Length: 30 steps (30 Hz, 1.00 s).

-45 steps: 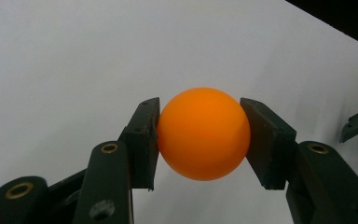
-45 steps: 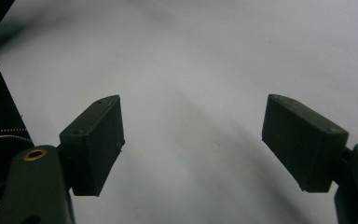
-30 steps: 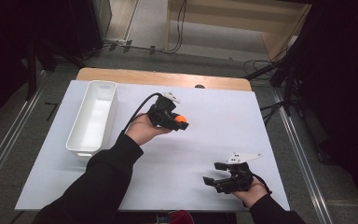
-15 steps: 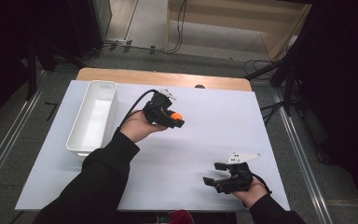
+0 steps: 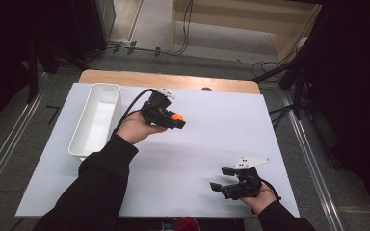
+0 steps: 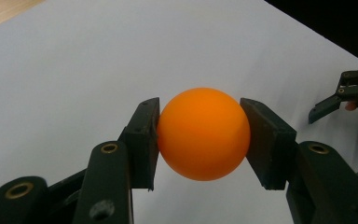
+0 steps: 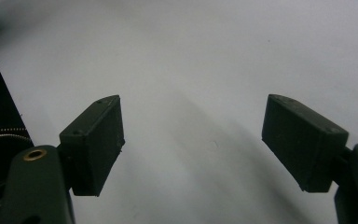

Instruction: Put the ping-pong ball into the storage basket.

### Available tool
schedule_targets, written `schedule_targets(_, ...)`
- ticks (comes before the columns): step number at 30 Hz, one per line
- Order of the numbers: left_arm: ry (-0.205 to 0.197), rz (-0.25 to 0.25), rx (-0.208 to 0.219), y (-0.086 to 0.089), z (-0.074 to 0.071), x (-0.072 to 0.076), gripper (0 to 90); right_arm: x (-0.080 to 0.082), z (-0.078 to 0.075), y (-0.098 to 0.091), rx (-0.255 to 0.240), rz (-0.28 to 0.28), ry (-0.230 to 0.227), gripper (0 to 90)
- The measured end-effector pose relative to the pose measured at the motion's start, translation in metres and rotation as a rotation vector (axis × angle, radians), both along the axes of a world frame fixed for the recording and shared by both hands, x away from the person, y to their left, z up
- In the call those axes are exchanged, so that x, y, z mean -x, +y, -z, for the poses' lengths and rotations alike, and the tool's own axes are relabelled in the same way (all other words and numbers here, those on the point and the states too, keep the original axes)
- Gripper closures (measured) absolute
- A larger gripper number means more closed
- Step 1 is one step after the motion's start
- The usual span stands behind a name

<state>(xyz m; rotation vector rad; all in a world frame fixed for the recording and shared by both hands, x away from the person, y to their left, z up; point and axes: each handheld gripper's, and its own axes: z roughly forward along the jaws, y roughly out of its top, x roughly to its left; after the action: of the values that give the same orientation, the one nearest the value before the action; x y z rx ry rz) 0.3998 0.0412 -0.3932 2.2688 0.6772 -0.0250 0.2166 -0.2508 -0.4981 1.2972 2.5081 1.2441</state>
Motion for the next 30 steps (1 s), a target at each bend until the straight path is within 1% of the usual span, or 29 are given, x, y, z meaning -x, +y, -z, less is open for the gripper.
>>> schedule_targets(4, -0.003, -0.013, -0.002, 0.004, -0.002, -0.001, 50.4, 0.000, 0.000, 0.000, 0.003, -0.002, -0.001, 19.5)
schedule_targets(7, -0.014, -0.017, -0.012, 0.008, -0.004, -0.002, 50.4, 0.000, 0.000, 0.000, 0.001, 0.000, -0.002, 19.5)
schedule_targets(9, -0.014, -0.027, -0.004, 0.011, -0.006, -0.002, 50.4, 0.000, 0.000, 0.000, 0.001, 0.001, -0.001, 19.5)
schedule_targets(12, -0.018, -0.029, -0.010, 0.013, -0.007, -0.003, 50.4, 0.000, 0.000, 0.000, 0.003, 0.002, -0.001, 19.5)
schedule_targets(24, -0.023, -0.062, -0.002, 0.026, -0.010, -0.007, 50.5, 0.000, 0.000, 0.000, 0.004, 0.001, -0.003, 19.5)
schedule_targets(26, -0.027, -0.061, -0.006, 0.028, -0.011, -0.007, 50.4, 0.000, 0.000, 0.000, 0.004, 0.001, -0.003, 19.5)
schedule_targets(30, -0.033, -0.074, 0.002, 0.033, -0.013, -0.008, 50.4, 0.000, 0.000, 0.000, 0.004, 0.000, -0.004, 19.5)
